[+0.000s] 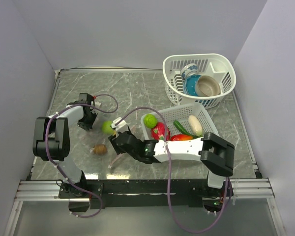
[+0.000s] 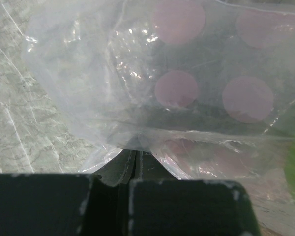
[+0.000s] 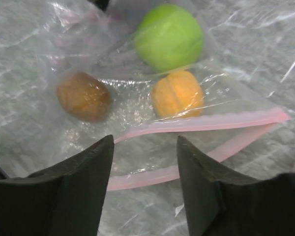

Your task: Open the zip-top bag and remove the fake food

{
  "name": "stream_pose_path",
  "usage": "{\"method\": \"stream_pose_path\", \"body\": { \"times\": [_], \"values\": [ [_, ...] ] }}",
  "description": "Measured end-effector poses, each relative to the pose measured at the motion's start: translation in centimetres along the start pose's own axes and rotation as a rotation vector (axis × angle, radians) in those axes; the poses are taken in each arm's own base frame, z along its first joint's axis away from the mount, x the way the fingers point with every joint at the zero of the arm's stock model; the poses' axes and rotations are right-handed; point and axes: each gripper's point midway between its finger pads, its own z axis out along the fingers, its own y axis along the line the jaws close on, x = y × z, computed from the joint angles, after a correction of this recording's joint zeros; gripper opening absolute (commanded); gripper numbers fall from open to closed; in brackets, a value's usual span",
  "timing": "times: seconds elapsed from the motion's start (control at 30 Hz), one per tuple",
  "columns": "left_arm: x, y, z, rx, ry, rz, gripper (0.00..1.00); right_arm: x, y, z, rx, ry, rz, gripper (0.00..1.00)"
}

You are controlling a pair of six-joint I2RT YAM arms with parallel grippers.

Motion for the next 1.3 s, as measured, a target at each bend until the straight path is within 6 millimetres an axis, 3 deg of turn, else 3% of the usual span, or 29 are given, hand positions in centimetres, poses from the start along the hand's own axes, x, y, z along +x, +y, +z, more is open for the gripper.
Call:
{"method": "stream_pose_path", "body": {
  "times": [0.1,0.27,0.33,0.37,0.4,0.47,0.5,0.53,0.77,0.97,1.13,1.3],
  "values": [
    [0.0,0.0,0.0,0.004,0.002,0.000,0.01,1.6,-0.1,0.9,0.008,0.030,-0.032,0.31],
    [0.0,0.0,0.0,0.005,0.002,0.005,0.01,3.4,-0.7,1.3,0.027,0.060,-0.055,0.31],
    [0.1,-0.1,0.0,0.006,0.003,0.006,0.01,3.7,-0.9,1.3,0.030,0.061,-0.057,0.36],
    [0.1,-0.1,0.0,0.005,0.003,0.006,0.01,3.7,-0.9,1.3,0.032,0.060,-0.057,0.40],
    [0.1,-0.1,0.0,0.006,0.004,0.007,0.01,3.7,-1.0,1.3,0.034,0.058,-0.057,0.54],
    [0.1,-0.1,0.0,0.006,0.004,0.006,0.01,3.6,-1.0,1.4,0.038,0.051,-0.058,0.74],
    [0.1,0.0,0.0,0.006,0.004,0.006,0.01,3.6,-1.1,1.6,0.041,0.048,-0.061,0.91],
    [0.0,0.0,0.0,0.006,0.005,0.006,0.01,3.6,-1.1,1.9,0.046,0.046,-0.064,0.99],
    [0.0,-0.1,0.0,0.011,0.012,0.007,0.01,5.1,-2.4,5.5,0.126,0.070,-0.107,1.00],
    [0.1,-0.1,0.0,0.014,0.016,0.008,0.01,3.2,-2.8,7.9,0.156,0.038,-0.090,1.00],
    [0.1,-0.1,0.0,0.015,0.016,0.009,0.01,1.2,-2.1,9.1,0.133,0.002,-0.044,0.82],
    [0.1,-0.2,0.0,0.015,0.016,0.009,0.01,2.6,-2.0,9.0,0.108,0.035,-0.011,0.76]
  ]
}}
